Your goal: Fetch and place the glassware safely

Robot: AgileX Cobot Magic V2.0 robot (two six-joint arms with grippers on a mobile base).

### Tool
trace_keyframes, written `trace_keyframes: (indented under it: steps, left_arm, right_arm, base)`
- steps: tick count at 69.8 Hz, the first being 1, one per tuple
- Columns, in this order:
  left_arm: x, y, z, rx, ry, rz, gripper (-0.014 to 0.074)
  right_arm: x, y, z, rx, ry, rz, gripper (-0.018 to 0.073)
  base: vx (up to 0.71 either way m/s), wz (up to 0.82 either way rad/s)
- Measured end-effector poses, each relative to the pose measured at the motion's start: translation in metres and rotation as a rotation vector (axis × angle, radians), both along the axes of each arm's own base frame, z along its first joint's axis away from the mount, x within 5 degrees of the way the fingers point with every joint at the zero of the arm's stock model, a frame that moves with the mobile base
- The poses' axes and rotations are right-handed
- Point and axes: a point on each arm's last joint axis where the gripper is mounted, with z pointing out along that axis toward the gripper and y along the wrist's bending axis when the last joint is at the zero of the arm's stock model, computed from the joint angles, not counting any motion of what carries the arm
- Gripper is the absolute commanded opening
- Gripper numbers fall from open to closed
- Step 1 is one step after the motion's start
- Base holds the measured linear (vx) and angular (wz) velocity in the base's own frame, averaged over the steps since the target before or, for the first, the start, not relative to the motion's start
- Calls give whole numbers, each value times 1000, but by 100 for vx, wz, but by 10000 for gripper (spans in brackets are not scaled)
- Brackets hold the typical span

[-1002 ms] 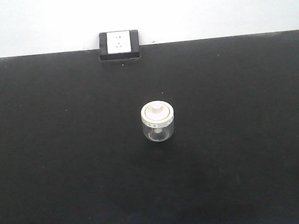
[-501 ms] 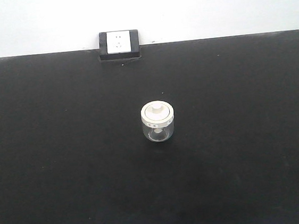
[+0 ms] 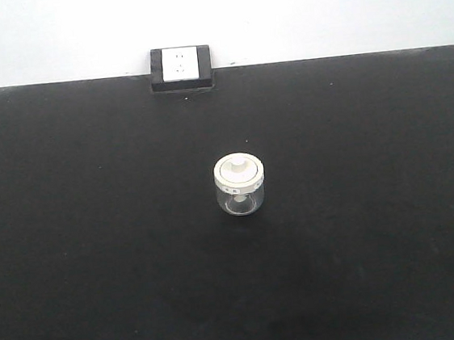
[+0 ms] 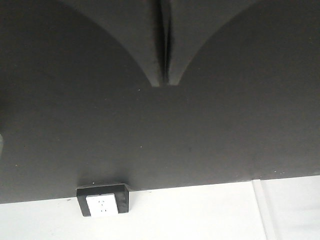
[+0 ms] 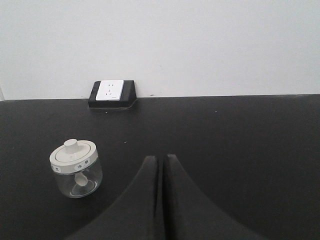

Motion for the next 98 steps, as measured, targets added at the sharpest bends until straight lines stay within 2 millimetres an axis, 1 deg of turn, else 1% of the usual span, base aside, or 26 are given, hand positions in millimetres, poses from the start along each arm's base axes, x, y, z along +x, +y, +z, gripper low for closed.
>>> trace_keyframes:
  steps: [39, 56, 63, 77, 98]
  left_arm:
    - [0, 0, 0, 0, 1, 0, -7]
    - [0, 0, 0, 0, 1, 0, -7]
    - [0, 0, 0, 0, 1, 0, -7]
    - [0, 0, 0, 6, 1, 0, -7]
    - [0, 0, 0, 6, 1, 0, -7]
  right_arm:
    - [0, 0, 0, -6, -2, -2, -3]
    - [1, -4, 0, -17, -3, -47, -3]
    - [1, -7, -2, -8, 19, -81, -3]
    - [0, -10, -10, -61, 99, -100, -3]
    - [-3, -3, -19, -169, 190, -5, -3]
  base:
    - [0, 0]
    - [0, 0]
    - [0, 0]
    - [0, 0]
    - [0, 0]
